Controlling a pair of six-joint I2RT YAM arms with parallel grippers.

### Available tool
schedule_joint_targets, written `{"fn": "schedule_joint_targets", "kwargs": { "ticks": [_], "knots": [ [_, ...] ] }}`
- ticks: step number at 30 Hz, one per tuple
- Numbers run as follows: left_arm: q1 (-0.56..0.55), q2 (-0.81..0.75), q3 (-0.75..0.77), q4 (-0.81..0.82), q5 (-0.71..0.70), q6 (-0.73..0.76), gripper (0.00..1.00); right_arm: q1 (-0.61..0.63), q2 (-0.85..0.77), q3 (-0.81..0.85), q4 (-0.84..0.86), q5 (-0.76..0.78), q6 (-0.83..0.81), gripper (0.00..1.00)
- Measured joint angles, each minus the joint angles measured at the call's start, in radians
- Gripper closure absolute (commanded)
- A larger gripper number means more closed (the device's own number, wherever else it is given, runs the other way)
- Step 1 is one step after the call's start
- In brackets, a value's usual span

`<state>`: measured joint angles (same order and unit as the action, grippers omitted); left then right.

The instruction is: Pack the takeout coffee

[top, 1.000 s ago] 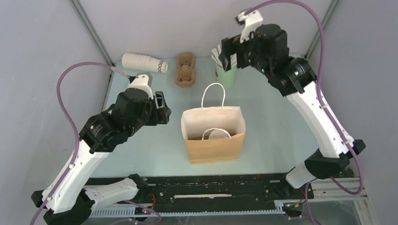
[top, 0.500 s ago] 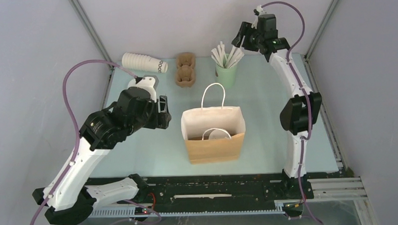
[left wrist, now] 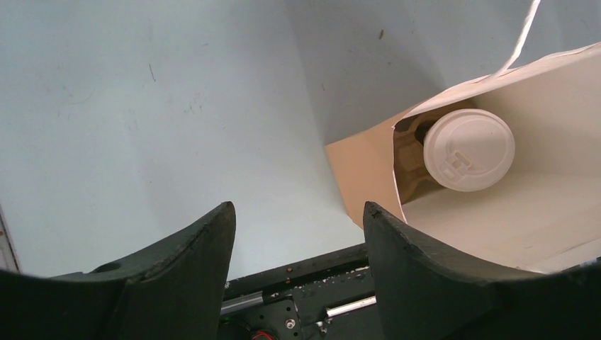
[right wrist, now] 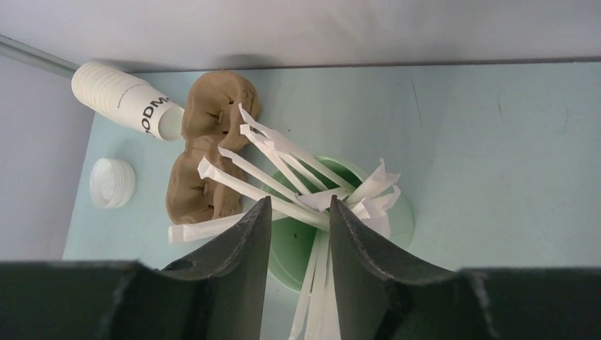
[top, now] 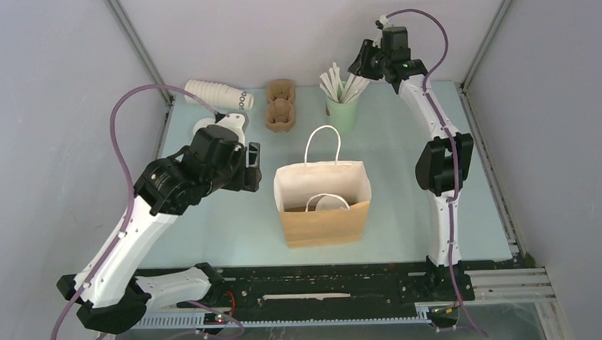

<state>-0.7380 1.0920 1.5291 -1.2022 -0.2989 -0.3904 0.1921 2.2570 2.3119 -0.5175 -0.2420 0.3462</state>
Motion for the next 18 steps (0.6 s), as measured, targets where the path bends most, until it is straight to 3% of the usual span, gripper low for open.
{"fn": "schedule_joint_targets", "kwargs": {
  "ticks": [5,11,18],
  "knots": [
    [0.008,0.018,0.026,-0.013,0.001,0.01,0.28,0.005,0.032,0.033,0.019,0.018,-0.008,0.61],
    [0.011,0.031,0.046,-0.015,0.002,0.024,0.28,0.015,0.093,0.099,0.018,0.04,-0.034,0.81],
    [0.013,0.034,0.046,-0.015,0.006,0.027,0.28,0.041,0.085,0.134,-0.013,0.088,-0.077,0.94]
  ]
}}
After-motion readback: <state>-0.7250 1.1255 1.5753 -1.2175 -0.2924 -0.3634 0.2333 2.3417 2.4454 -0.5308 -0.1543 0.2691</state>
